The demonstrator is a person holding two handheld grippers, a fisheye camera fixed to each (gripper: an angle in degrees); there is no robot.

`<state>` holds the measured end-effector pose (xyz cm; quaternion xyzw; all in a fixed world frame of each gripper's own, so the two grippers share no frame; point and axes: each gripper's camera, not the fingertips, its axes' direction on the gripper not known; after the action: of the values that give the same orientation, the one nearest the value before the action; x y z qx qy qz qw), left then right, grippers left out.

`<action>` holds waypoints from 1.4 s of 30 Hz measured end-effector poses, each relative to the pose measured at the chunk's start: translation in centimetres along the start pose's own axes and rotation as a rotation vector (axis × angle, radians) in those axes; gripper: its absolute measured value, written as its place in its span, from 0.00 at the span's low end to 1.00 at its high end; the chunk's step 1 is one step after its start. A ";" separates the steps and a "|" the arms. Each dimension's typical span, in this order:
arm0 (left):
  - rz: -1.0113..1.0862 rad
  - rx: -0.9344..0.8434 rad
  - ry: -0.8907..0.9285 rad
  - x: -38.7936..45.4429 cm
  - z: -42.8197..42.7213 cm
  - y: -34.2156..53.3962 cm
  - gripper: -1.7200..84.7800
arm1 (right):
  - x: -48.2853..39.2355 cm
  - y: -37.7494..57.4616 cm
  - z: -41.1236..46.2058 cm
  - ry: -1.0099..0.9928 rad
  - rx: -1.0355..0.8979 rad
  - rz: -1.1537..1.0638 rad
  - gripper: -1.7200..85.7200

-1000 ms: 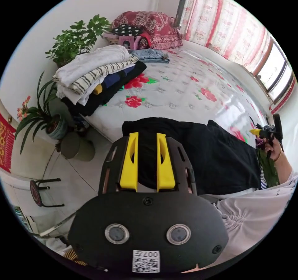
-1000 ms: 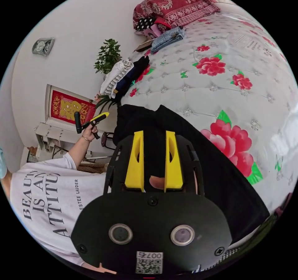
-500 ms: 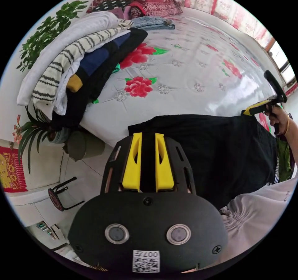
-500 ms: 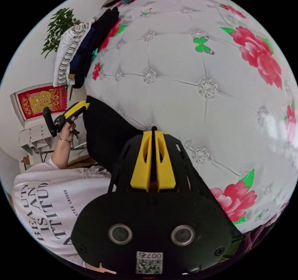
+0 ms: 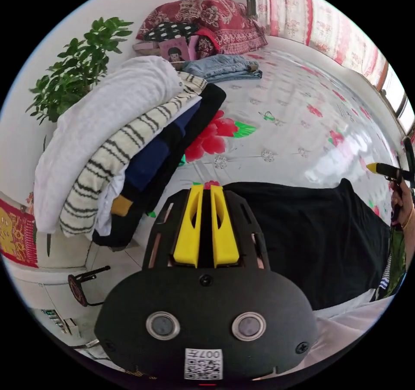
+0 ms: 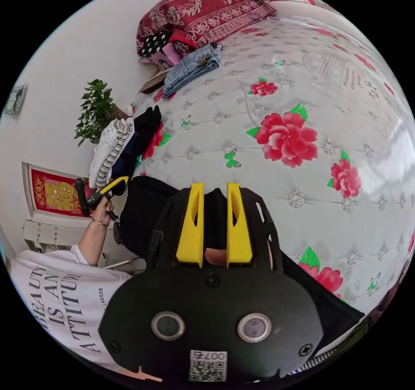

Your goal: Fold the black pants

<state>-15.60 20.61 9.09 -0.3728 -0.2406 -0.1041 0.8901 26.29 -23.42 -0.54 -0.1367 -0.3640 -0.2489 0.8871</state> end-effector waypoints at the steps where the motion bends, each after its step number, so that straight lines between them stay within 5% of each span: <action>1: -0.036 0.015 0.029 -1.5 -0.9 1.2 0.04 | 0.3 2.1 -0.4 0.033 -0.008 0.000 0.04; 9: -0.280 -0.106 0.215 -10.3 -1.8 8.3 0.09 | 3.6 17.2 0.2 0.222 -0.166 0.131 0.04; 17: -0.468 -0.132 0.494 -14.4 1.1 8.1 0.14 | 8.9 19.8 -2.4 0.185 -0.170 0.257 0.03; 24: -0.503 -0.101 0.614 -18.6 3.1 4.4 0.18 | 11.1 22.2 -12.1 0.291 -0.002 0.288 0.05; 32: -0.606 -0.045 0.689 -22.3 4.3 3.7 0.20 | 18.6 35.2 -22.6 0.424 0.161 0.744 0.06; 42: -0.612 -0.068 0.690 -25.5 4.2 4.2 0.18 | 18.3 35.1 -30.6 0.480 0.213 0.716 0.08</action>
<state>-37.57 26.66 -3.86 -0.2574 -0.0259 -0.4879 0.8337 74.15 -13.19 -11.01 -0.1004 -0.1008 0.0883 0.9859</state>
